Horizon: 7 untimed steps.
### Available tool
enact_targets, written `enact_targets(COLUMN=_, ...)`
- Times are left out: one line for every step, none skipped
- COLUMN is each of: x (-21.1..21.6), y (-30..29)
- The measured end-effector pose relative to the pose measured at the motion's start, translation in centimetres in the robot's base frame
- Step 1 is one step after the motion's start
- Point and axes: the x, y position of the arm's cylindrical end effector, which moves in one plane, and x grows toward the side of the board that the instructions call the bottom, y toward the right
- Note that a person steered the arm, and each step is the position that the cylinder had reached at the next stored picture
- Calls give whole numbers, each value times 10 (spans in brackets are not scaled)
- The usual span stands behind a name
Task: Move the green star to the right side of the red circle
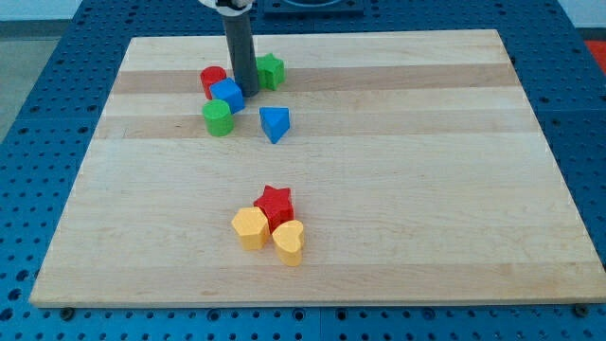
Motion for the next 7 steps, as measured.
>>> enact_targets(x=1, y=0)
enact_targets(x=1, y=21)
enact_targets(x=15, y=72)
enact_targets(x=13, y=127)
enact_targets(x=-33, y=139)
enact_targets(x=-64, y=107)
enact_targets(x=-66, y=70)
